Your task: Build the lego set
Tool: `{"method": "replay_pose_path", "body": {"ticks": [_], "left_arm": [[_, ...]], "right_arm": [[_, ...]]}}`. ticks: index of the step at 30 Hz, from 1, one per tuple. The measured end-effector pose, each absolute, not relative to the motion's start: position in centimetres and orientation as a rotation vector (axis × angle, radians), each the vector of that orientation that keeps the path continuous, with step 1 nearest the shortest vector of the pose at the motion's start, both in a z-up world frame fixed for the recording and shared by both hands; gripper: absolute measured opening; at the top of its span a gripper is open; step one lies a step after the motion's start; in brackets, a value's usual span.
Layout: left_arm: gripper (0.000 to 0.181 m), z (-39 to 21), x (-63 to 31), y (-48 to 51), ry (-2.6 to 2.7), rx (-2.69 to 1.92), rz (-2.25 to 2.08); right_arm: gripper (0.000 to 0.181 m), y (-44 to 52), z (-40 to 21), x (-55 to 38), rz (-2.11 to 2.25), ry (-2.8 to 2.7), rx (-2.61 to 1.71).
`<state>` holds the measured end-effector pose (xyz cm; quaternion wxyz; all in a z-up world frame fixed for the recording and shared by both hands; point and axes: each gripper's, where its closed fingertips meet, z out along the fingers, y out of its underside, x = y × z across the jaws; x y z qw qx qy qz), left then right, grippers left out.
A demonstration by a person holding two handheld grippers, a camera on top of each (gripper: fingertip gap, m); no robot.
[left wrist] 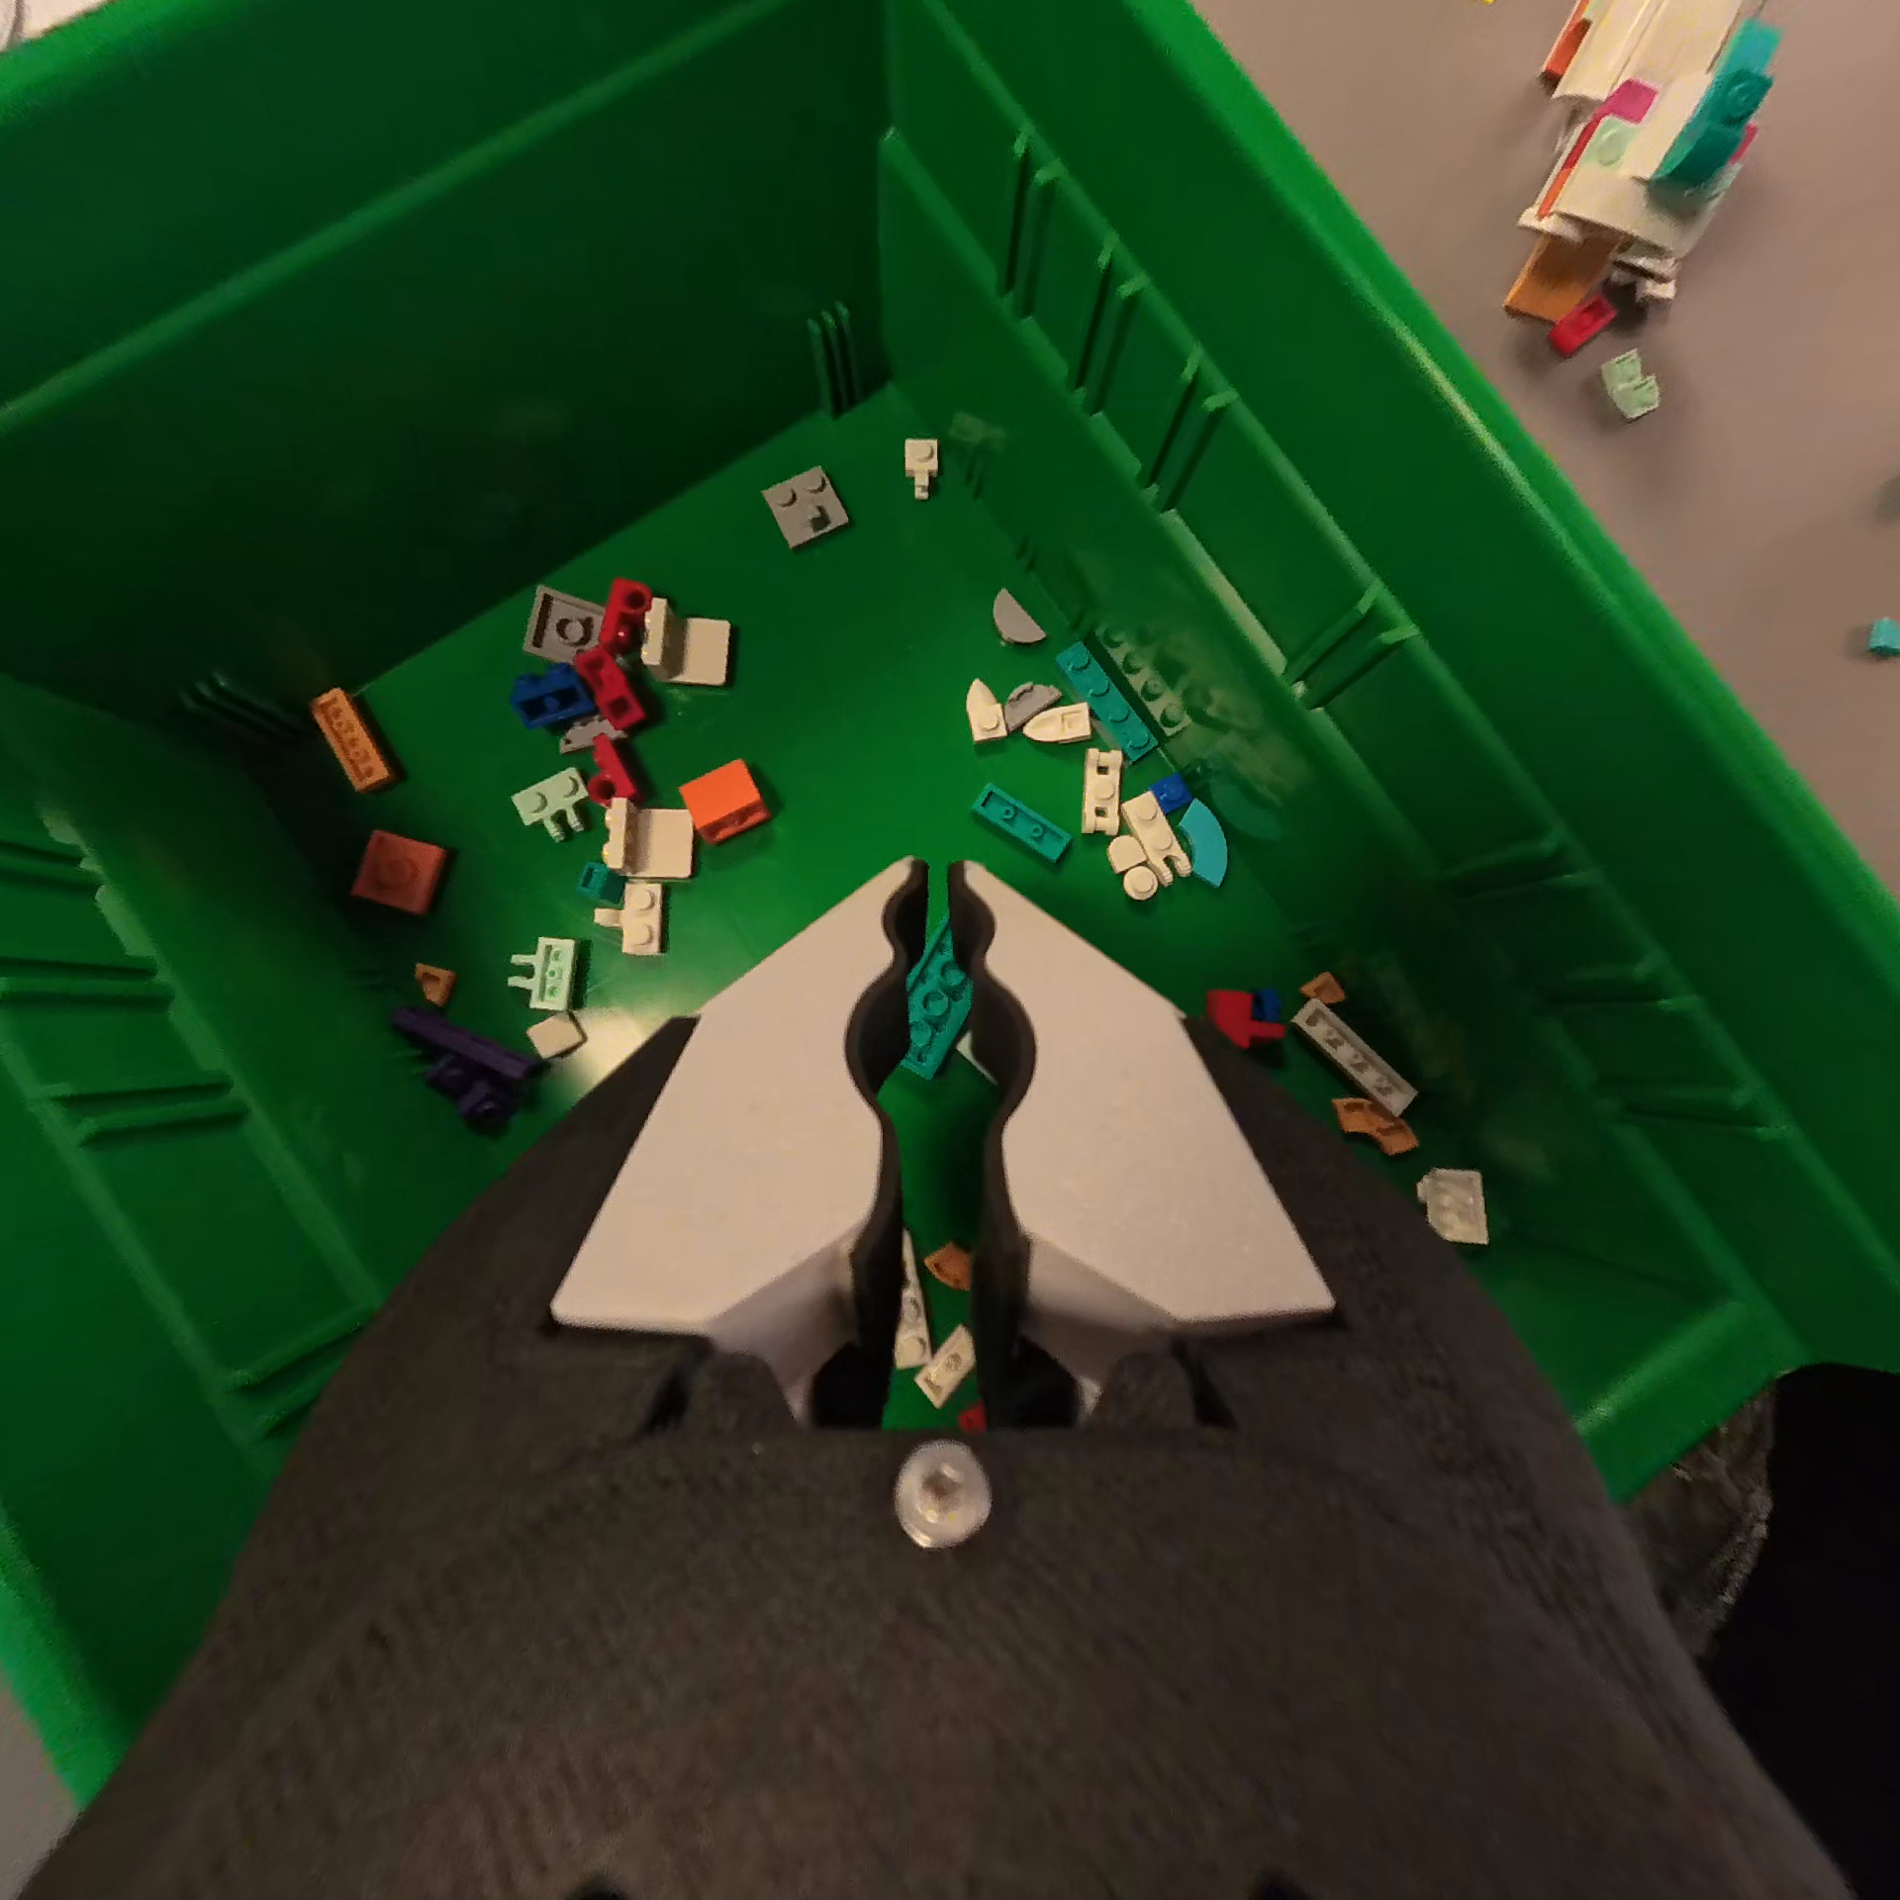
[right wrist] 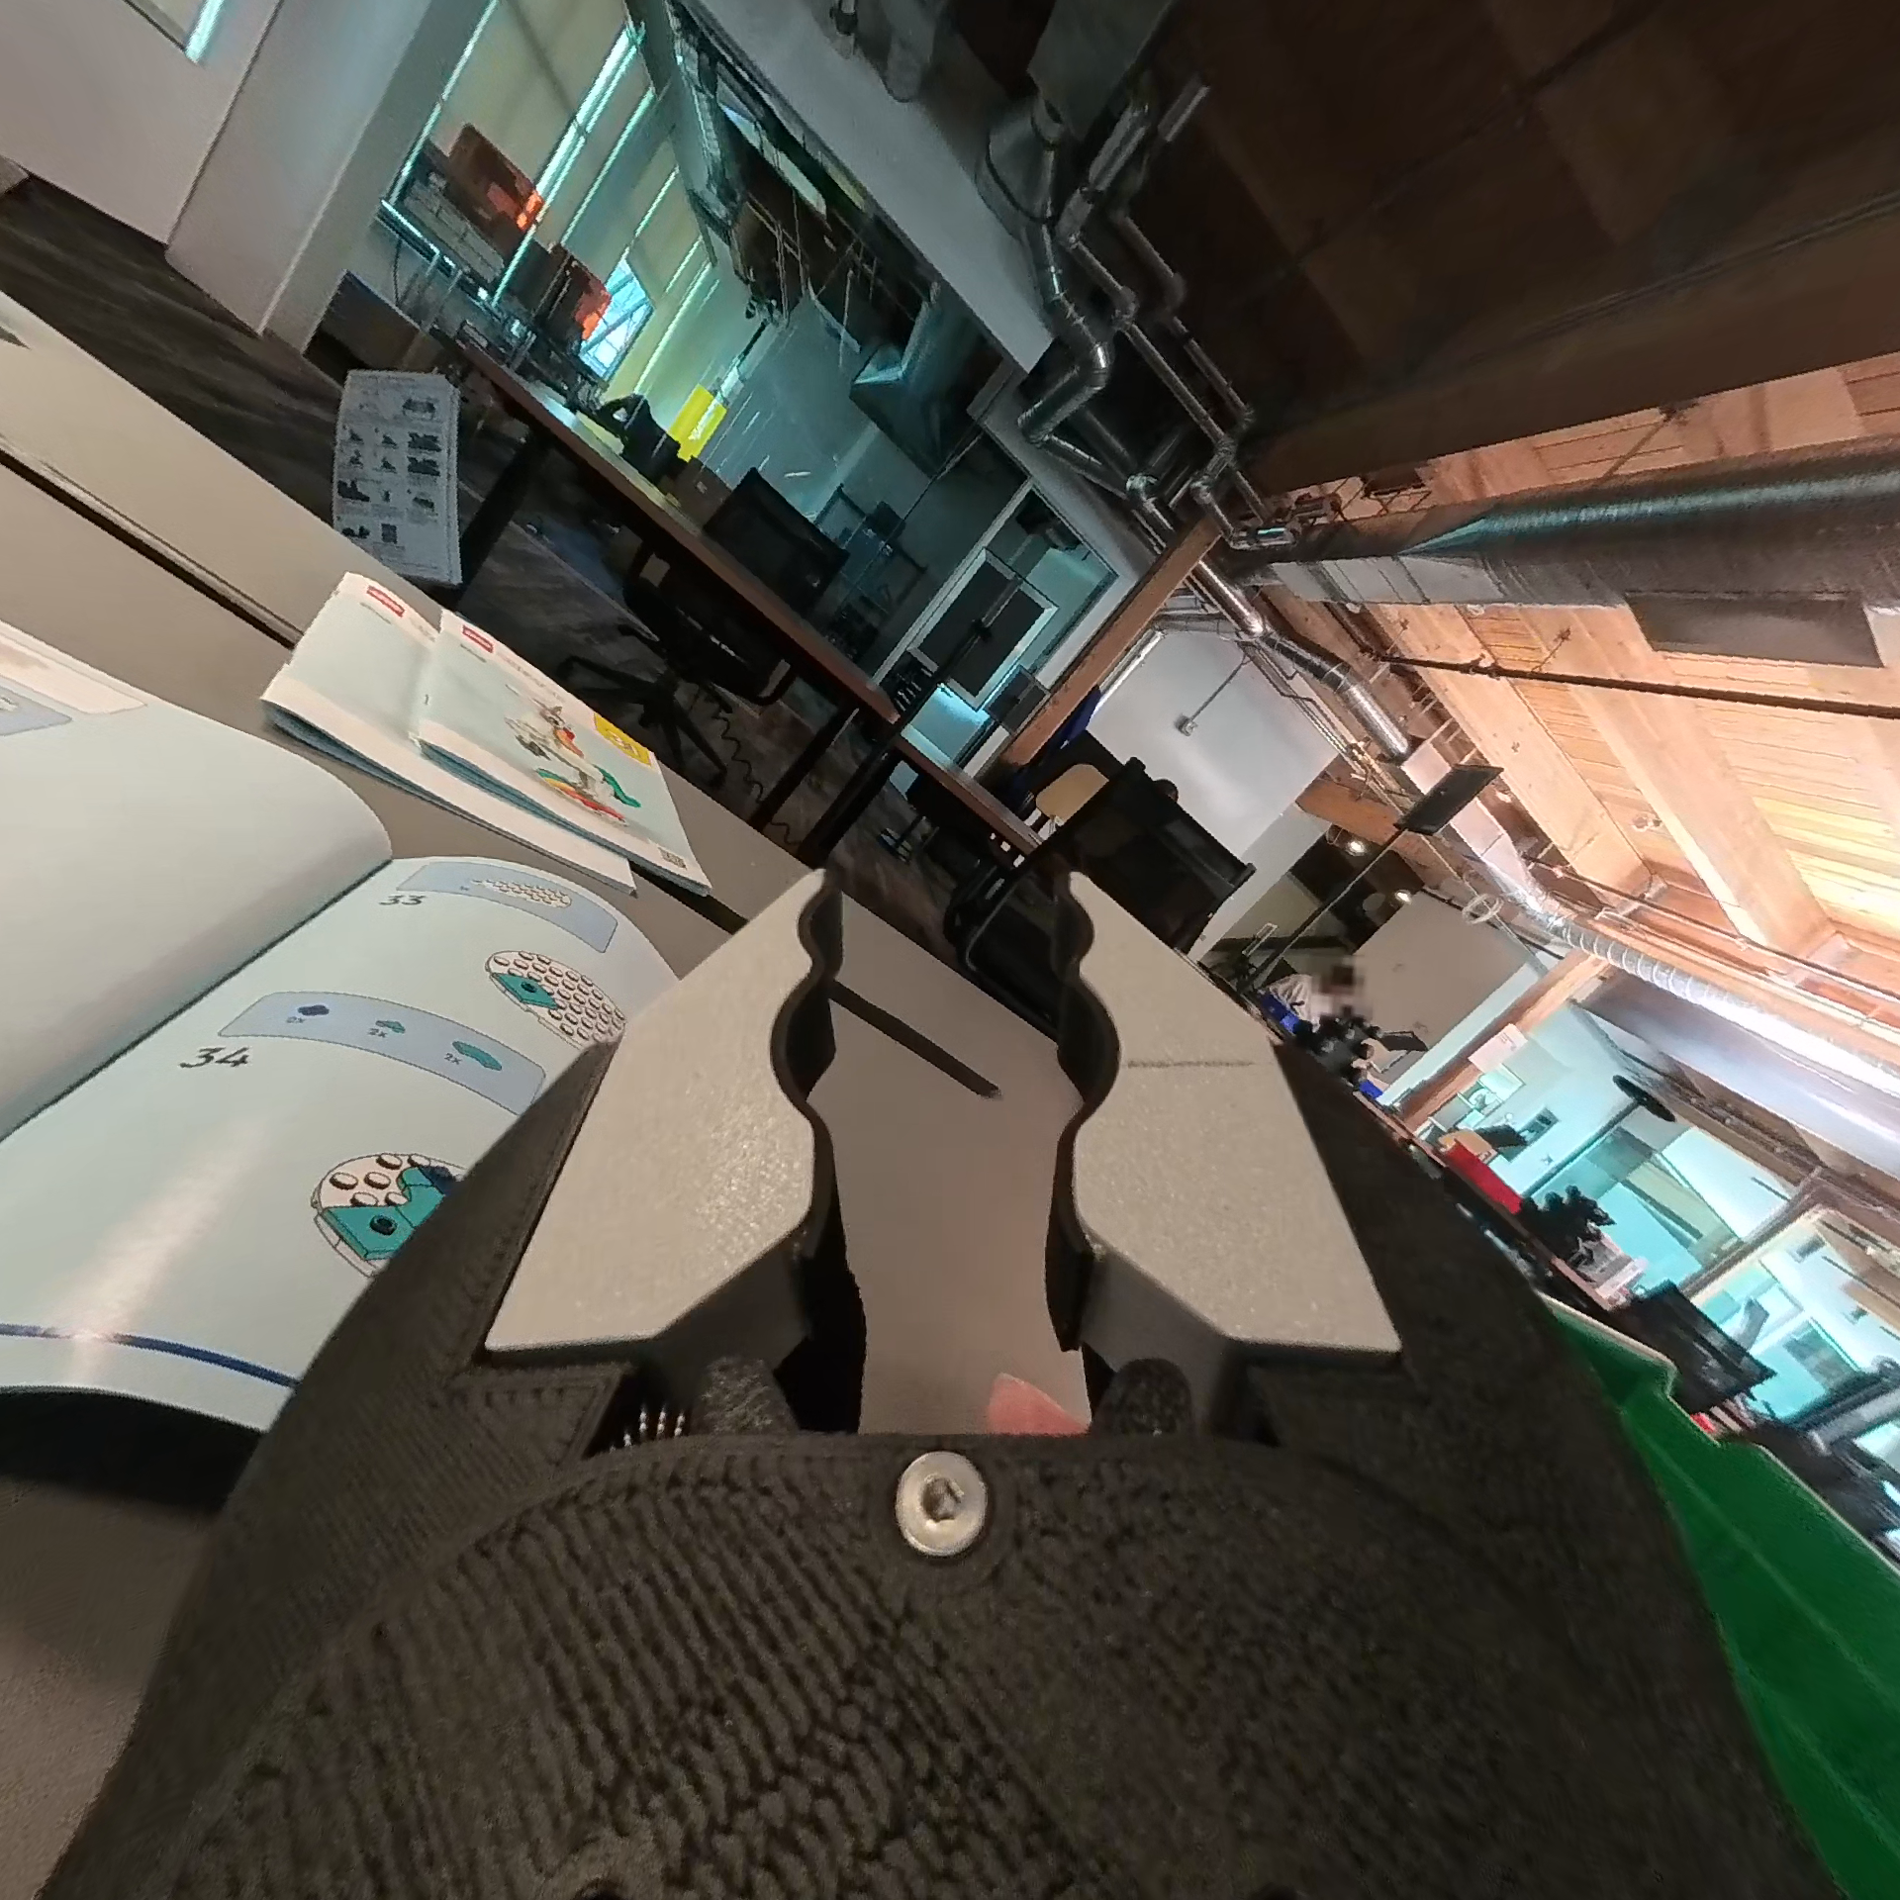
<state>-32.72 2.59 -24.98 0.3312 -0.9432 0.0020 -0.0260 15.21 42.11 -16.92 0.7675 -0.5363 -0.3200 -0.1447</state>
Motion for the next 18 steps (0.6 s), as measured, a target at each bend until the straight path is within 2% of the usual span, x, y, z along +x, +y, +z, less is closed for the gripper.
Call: {"method": "replay_pose_path", "body": {"ticks": [1, 7, 18], "left_arm": [[0.004, -24.8, -32.7, 2.7, 0.007, -2.454, -0.08], [0.012, -24.3, -32.1, 3.1, 0.067, -2.466, -0.2], [0.015, -25.4, -30.8, 4.5, 0.214, -2.585, -0.327]], "right_arm": [[0.04, 42.2, -17.0, 15.2, -0.323, -0.699, -1.168], [0.039, 42.2, -16.8, 15.8, -0.368, -0.675, -1.173], [0.04, 43.2, -17.8, 16.9, -0.422, -0.651, -1.26]]}}
